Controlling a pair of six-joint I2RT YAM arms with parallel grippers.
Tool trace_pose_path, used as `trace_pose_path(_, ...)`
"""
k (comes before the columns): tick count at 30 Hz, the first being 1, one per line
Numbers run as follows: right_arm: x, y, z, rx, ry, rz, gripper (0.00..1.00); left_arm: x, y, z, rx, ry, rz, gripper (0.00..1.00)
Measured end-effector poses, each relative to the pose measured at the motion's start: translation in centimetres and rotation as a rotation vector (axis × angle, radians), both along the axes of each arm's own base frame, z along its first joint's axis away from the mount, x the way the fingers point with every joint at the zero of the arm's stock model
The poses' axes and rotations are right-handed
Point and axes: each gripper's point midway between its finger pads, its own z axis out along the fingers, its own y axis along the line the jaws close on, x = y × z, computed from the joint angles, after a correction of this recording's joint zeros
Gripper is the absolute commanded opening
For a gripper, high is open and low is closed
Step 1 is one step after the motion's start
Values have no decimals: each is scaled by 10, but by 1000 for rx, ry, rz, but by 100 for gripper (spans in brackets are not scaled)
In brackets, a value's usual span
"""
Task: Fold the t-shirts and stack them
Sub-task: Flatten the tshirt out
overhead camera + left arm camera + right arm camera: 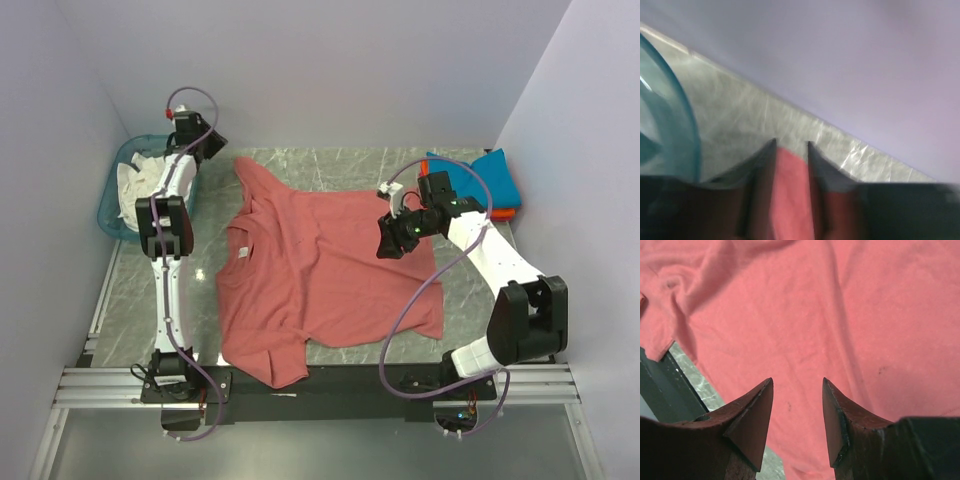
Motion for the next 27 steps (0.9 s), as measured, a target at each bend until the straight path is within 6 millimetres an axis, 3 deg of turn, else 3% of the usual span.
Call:
trace_pose_path(5,0,0,-8,-13,5,10,51,1,10,19,-39,-63,-24,52)
trace_pose_path(9,-12,12,-17,-30,0,85,51,-24,-11,42,-69,-65,-112,58)
trace_pose_path(11,-25,30,-22,-42,-8,166,51,-44,-24,70,-65,-85,-156,59)
trace_pose_path(14,-50,61,-26,-52,-28,307,52,-89,-37,138,-31,-166,-199,66)
trace_pose_path(16,-64,78,-26,-49,-42,380,52,-131,-42,189,0,-248,-215,71)
trace_pose_path(17,-66,81,-26,-51,-45,393,52,-159,-43,217,13,-296,-219,71)
trace_pose_path(20,-59,79,-24,-71,-62,372,52,-233,-43,261,43,-398,-220,70)
trace_pose_path(21,-56,77,-24,-77,-70,359,52,-259,-43,264,49,-418,-221,70)
trace_pose_path(23,-49,72,-24,-84,-77,334,52,-299,-43,245,52,-400,-221,69)
trace_pose_path(25,-43,65,-24,-86,-78,305,52,-327,-44,202,48,-319,-222,69)
trace_pose_path(27,-35,56,-22,-86,-82,268,52,-352,-43,140,35,-166,-218,68)
